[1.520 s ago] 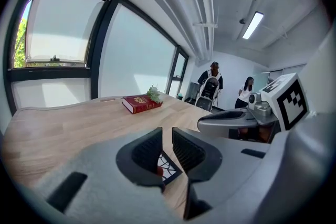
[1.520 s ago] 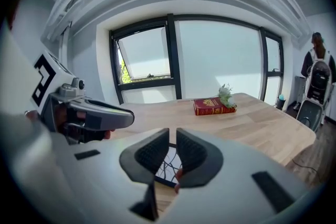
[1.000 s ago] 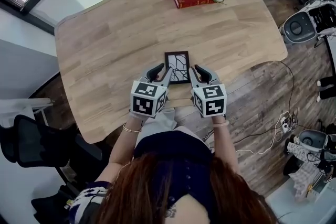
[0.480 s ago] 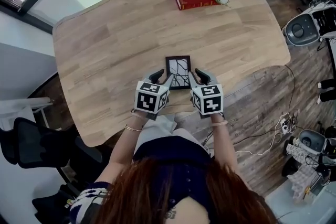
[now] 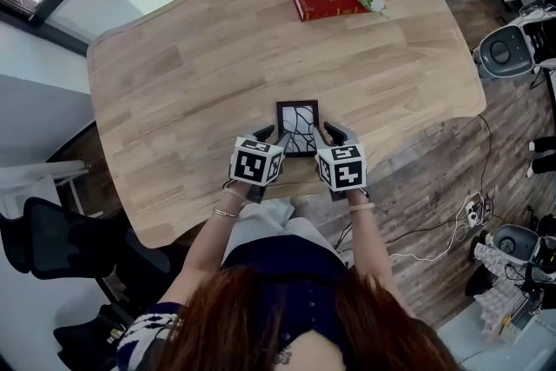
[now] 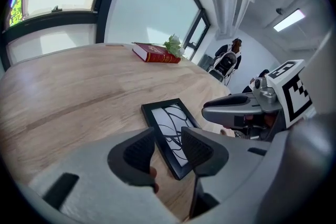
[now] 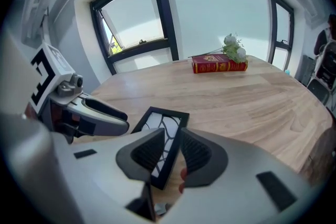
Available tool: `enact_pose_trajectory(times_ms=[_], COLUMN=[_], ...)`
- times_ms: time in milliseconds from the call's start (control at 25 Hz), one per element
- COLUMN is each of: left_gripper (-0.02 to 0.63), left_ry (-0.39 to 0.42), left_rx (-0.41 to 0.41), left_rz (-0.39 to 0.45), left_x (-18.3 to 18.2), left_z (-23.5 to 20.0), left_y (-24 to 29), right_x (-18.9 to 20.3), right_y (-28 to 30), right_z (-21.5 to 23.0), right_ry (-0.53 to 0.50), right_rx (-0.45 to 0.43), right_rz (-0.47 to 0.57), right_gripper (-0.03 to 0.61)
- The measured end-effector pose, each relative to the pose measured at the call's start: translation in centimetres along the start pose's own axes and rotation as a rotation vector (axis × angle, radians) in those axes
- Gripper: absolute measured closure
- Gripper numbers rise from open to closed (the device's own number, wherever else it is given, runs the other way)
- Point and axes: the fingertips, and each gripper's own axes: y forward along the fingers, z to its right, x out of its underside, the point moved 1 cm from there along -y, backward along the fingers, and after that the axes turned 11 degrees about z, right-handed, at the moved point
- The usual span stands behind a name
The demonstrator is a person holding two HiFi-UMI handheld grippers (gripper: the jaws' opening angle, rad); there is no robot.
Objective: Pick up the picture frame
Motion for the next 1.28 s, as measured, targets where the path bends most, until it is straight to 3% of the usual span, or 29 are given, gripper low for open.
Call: enact_pose_trajectory(times_ms=[680,1280], left_gripper=[0.463,0.494], left_ry=[-0.119,-0.086], left_rx=[-0.022,-0.043], left_rz=[-0.087,-0.083], left_x=[3.1,3.0], left_z=[-1.0,-1.0], left_y=[1.8,2.4], right_x=[2.6,3.8], right_y=[2.3,2.7], right_z=[0.6,0.6], right_ry=[0.112,0.215], right_rx=[-0.013,-0.021], right_rz=[-0.053,-0.078], right_gripper=[0.485,0.487])
